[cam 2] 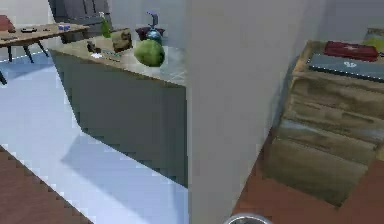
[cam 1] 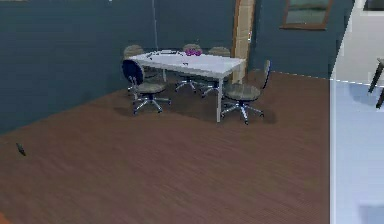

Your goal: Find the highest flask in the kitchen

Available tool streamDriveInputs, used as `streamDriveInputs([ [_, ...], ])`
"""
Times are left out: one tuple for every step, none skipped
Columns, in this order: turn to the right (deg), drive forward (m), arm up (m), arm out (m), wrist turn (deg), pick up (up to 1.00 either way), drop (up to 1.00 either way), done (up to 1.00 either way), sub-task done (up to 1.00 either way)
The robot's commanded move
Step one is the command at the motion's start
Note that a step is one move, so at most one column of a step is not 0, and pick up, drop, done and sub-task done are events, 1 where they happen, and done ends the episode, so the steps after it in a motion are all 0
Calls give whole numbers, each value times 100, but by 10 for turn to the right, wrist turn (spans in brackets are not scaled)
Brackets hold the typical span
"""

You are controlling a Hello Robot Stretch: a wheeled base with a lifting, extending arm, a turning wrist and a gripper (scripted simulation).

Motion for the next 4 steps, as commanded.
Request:
streamDriveInputs([
  [360,0,0,0,0,0,0,0,0],
  [0,100,0,0,0,0,0,0,0],
  [0,100,0,0,0,0,0,0,0],
  [0,100,0,0,0,0,0,0,0],
])
